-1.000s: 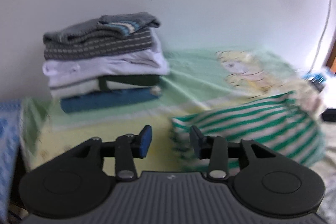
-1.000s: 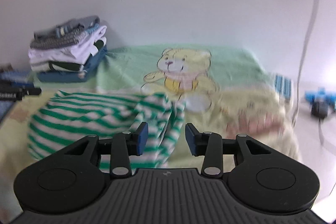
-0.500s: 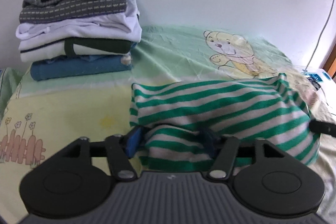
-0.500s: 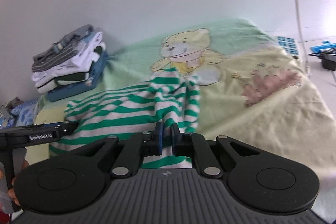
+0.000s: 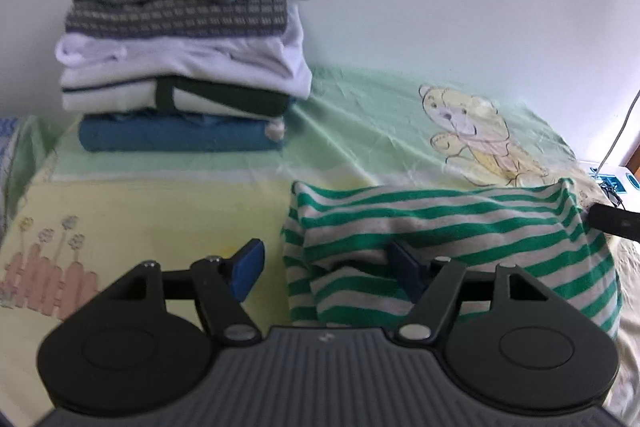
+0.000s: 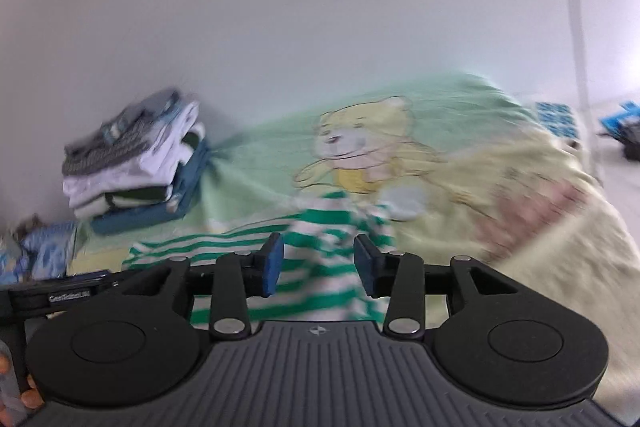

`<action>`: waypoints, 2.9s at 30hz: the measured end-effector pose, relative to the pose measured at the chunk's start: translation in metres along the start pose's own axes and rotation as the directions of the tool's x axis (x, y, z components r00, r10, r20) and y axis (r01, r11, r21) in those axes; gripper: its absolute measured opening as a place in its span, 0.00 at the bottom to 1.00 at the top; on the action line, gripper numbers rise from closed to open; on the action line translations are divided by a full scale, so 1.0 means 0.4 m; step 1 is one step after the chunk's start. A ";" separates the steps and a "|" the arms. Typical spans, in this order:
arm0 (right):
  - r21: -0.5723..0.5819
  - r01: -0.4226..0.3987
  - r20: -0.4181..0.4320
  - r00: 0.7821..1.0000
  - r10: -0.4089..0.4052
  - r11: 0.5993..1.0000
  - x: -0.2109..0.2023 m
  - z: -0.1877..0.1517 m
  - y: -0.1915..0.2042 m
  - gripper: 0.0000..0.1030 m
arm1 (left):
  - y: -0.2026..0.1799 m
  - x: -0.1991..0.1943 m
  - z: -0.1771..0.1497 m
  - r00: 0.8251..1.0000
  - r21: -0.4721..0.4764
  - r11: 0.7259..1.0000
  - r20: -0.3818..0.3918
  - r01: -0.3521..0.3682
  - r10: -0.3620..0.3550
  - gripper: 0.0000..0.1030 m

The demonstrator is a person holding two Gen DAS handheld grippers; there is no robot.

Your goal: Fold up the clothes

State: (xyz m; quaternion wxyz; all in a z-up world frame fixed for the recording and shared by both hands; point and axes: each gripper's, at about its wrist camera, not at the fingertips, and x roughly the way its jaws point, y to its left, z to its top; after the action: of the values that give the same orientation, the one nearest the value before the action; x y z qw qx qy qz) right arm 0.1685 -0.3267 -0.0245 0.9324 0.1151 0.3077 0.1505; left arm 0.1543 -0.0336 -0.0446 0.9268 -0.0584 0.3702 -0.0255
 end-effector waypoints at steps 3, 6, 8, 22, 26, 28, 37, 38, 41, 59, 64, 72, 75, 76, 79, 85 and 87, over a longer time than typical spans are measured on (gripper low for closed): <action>-0.013 0.051 -0.048 0.997 -0.052 0.999 0.080 -0.001 0.002 0.21 | -0.017 0.022 -0.001 1.000 0.031 0.999 0.005 -0.031 0.031 0.80; 0.013 0.110 -0.065 0.992 -0.109 0.994 0.131 0.002 -0.032 0.06 | -0.022 0.041 0.004 0.999 0.037 0.999 0.014 -0.036 0.035 0.82; 0.012 0.128 -0.074 0.989 -0.127 0.992 0.158 0.005 -0.045 0.05 | -0.025 0.064 0.007 0.999 0.031 0.999 0.009 -0.041 0.041 0.87; 0.008 0.163 0.067 0.984 -0.163 0.987 0.047 0.006 -0.093 0.38 | 0.035 -0.029 0.023 0.991 -0.011 0.998 0.124 -0.057 0.058 0.64; -0.098 0.107 0.130 0.987 -0.094 0.989 0.006 0.002 -0.023 0.31 | 0.001 -0.052 0.050 0.985 -0.005 1.000 0.172 -0.028 0.029 0.53; -0.186 0.088 0.110 0.992 -0.069 0.979 0.032 -0.006 0.027 0.26 | -0.036 -0.017 0.042 0.986 0.038 0.997 0.155 -0.071 0.065 0.49; -0.188 0.160 0.045 0.987 -0.154 0.969 0.178 -0.036 -0.027 0.18 | -0.047 0.131 0.020 0.980 0.052 0.981 0.076 -0.189 0.185 0.72; -0.184 0.159 0.045 0.987 -0.153 0.970 0.177 -0.037 -0.030 0.18 | -0.042 0.141 0.022 0.980 0.045 0.981 0.072 -0.190 0.186 0.74; -0.197 0.176 0.052 0.984 -0.169 0.964 0.185 -0.042 -0.022 0.18 | -0.052 0.157 0.021 0.973 0.067 0.973 0.087 -0.219 0.213 0.75; 0.008 0.072 0.002 0.997 -0.072 0.997 0.009 -0.023 0.022 0.43 | -0.026 0.145 0.055 0.975 0.025 0.976 -0.035 -0.218 0.218 0.84; 0.002 0.119 -0.091 0.989 -0.119 0.993 0.054 -0.069 0.009 0.51 | -0.025 0.124 0.064 0.971 0.017 0.975 -0.078 -0.224 0.224 0.85; 0.069 0.110 -0.118 0.988 -0.101 0.992 0.080 -0.091 -0.035 0.67 | -0.007 0.095 0.066 0.968 -0.031 0.974 -0.126 -0.224 0.219 0.94; 0.039 0.131 -0.119 0.985 -0.126 0.991 0.080 -0.087 -0.020 0.67 | -0.004 0.080 0.061 0.966 -0.040 0.973 -0.137 -0.225 0.218 0.96; 0.027 0.139 -0.122 0.983 -0.135 0.990 0.078 -0.082 -0.015 0.67 | -0.004 0.074 0.060 0.966 -0.043 0.973 -0.142 -0.226 0.218 0.96; -0.002 0.157 -0.101 0.982 -0.156 0.988 0.055 -0.062 0.002 0.64 | -0.005 0.056 0.058 0.962 -0.046 0.971 -0.157 -0.234 0.224 0.98; -0.007 0.171 0.041 0.984 -0.171 0.985 -0.045 -0.034 0.046 0.57 | -0.013 0.019 0.049 0.954 -0.058 0.965 -0.182 -0.254 0.240 0.99; -0.002 0.134 0.056 0.989 -0.134 0.991 -0.061 -0.034 0.062 0.57 | -0.024 0.011 0.042 0.950 -0.039 0.962 -0.176 -0.269 0.258 0.99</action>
State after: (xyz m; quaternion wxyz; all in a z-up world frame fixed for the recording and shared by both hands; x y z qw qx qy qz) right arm 0.1363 -0.3106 -0.0143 0.9491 0.0956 0.2879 0.0853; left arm 0.1691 -0.0421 -0.0341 0.8849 -0.0348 0.4525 0.1051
